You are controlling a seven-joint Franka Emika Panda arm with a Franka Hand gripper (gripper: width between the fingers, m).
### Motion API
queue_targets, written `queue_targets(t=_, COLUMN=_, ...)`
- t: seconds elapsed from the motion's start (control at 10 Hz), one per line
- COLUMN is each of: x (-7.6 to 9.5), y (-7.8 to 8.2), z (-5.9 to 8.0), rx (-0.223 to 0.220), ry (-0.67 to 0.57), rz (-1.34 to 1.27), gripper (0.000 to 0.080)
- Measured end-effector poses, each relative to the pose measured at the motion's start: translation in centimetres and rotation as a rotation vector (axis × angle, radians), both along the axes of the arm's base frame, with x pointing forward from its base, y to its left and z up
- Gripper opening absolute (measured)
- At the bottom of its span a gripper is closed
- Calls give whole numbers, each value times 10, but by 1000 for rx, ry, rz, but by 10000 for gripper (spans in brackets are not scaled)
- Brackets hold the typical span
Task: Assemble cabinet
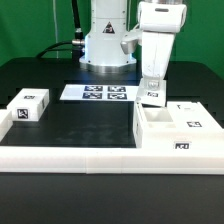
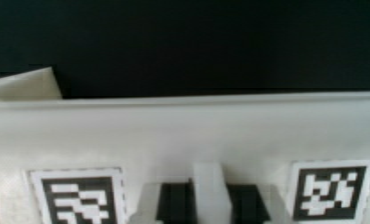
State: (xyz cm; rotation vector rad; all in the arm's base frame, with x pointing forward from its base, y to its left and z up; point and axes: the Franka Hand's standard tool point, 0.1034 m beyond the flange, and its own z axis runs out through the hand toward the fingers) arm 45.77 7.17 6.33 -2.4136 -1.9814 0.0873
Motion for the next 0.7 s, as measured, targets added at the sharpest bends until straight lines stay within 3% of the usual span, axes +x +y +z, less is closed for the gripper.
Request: queue_targets(t=0.7, x=1, y=0, z=-4, rx=4, ry=3, rz=-1, gripper=71)
